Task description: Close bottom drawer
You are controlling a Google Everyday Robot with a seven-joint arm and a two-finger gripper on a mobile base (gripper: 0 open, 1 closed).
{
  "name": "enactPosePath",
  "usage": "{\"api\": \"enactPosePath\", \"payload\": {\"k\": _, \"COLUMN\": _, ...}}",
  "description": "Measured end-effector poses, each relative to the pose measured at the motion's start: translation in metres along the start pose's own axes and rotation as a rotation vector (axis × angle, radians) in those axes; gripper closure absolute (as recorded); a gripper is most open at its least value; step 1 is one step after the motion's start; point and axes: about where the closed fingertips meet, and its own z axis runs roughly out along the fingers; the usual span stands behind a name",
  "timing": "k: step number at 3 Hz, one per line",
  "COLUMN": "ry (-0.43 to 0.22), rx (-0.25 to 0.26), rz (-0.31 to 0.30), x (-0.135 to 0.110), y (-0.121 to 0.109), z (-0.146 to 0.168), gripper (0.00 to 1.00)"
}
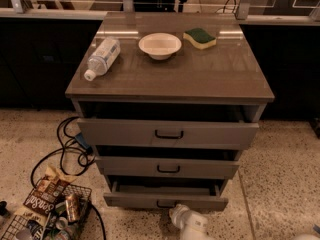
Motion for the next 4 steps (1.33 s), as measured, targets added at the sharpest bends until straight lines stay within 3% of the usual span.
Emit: {"api": "enactPosePath", "payload": {"k": 4, "ry": 0.000, "rx": 0.000, "rz": 0.000, "x": -0.0001, "y": -0.0001, "z": 0.0001, "gripper": 1.00}}
